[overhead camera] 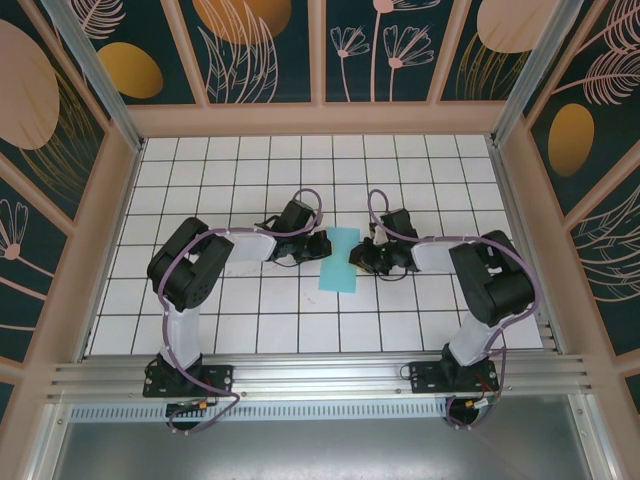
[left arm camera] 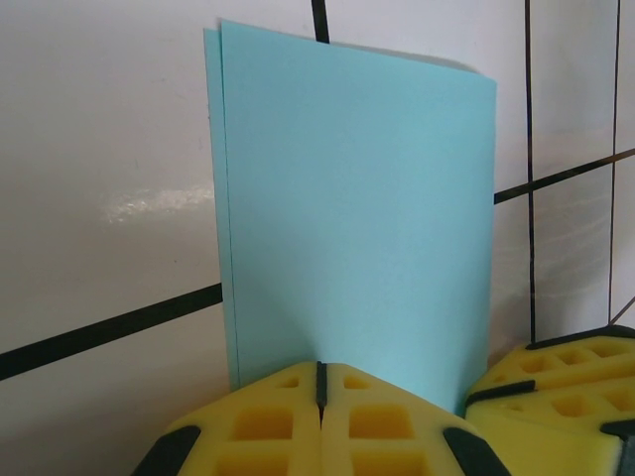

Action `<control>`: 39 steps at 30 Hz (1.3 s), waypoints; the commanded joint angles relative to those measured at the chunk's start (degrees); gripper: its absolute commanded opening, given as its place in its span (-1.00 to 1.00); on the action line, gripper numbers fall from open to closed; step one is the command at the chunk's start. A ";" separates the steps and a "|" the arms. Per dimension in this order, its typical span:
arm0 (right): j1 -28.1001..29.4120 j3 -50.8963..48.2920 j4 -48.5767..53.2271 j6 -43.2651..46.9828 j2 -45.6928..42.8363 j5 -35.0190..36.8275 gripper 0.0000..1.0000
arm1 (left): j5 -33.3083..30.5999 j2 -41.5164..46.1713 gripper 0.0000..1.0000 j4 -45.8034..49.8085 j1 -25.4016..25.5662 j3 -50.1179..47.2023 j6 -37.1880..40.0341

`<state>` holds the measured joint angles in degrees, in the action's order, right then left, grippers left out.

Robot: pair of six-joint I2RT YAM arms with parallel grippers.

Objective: Fold a paper plane with a square sheet of paper (pick it up from the middle)
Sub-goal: Fold the square sheet of paper in half at the center of the table.

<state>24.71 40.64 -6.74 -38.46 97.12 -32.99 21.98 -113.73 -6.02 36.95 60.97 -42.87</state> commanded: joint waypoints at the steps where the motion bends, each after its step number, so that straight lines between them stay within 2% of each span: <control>1: 0.92 -0.81 1.51 0.24 -6.20 0.03 -0.69 | -4.00 -1.67 -1.00 7.07 0.29 -2.95 0.49; 4: 2.10 -3.11 0.56 -0.61 -7.09 -1.98 -0.68 | -3.96 -1.56 -1.00 6.90 0.28 -3.10 0.46; 15: 3.88 -9.99 -2.34 -1.71 -4.81 -0.05 -0.69 | -4.06 -1.53 -1.00 7.25 0.23 -3.11 0.71; 20: 3.94 -7.86 1.89 -0.83 -10.27 0.82 -0.68 | -4.14 -1.67 -1.00 7.69 0.31 -2.81 1.03; 24: 4.94 -7.07 3.21 -0.38 -13.18 -1.10 -0.65 | -3.96 -1.75 -1.00 7.47 0.25 -2.88 0.73; 39: 6.32 -11.00 4.41 0.40 -9.05 0.36 -0.63 | -3.52 -1.69 -1.00 7.37 0.27 -2.75 0.76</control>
<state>30.76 30.61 -3.95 -39.31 87.57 -32.99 21.61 -113.51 -6.83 37.10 60.42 -42.87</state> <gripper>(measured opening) 0.188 0.047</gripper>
